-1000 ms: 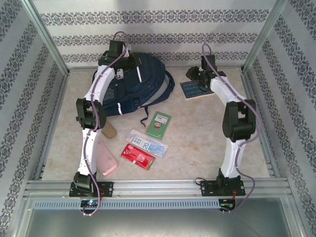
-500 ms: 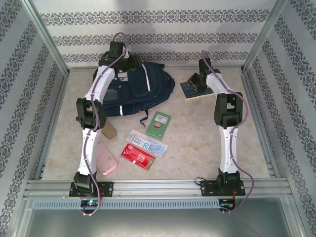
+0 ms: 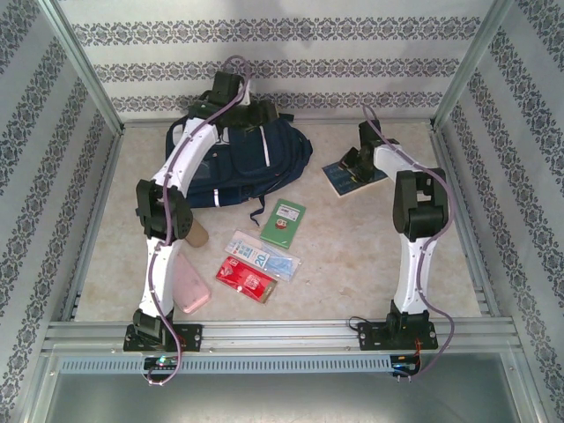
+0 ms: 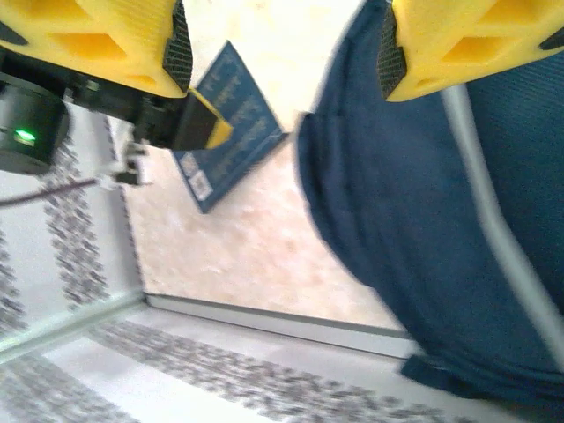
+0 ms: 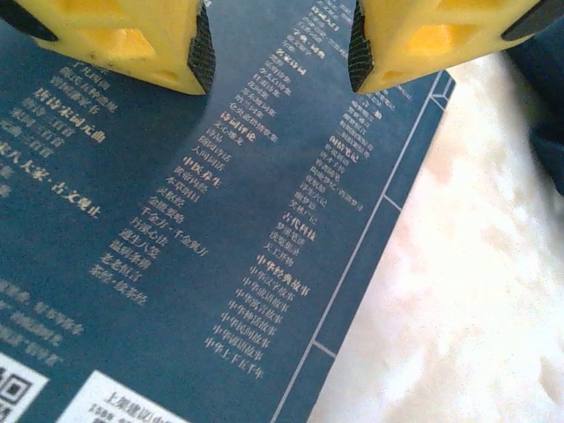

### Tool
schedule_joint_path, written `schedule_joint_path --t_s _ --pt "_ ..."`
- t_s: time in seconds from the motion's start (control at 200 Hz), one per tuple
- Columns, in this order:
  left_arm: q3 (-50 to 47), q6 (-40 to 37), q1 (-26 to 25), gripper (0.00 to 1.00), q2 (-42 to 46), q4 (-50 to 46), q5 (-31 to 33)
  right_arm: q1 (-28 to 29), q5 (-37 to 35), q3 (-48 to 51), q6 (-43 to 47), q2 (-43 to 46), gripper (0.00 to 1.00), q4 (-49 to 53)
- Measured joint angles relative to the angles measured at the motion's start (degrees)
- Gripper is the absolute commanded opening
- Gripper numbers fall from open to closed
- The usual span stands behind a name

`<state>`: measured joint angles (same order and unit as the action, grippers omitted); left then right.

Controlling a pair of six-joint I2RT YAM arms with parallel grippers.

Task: Pack the student bag
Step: Move the book to the middle-right of the table.

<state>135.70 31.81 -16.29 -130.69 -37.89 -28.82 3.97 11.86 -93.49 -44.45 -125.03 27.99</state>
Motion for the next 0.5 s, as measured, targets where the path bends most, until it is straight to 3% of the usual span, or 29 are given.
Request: schedule_joint_path --t_s 0.215,0.5 --pt "-0.44 -1.86 -5.64 0.6 3.43 -0.68 0.24 0.33 -0.52 9.84 1.2 6.69 0.51 -0.57" --pt "-7.76 -2.69 -9.31 0.61 3.48 -1.33 1.11 4.2 -3.39 26.84 2.12 19.1 0.53 -1.33"
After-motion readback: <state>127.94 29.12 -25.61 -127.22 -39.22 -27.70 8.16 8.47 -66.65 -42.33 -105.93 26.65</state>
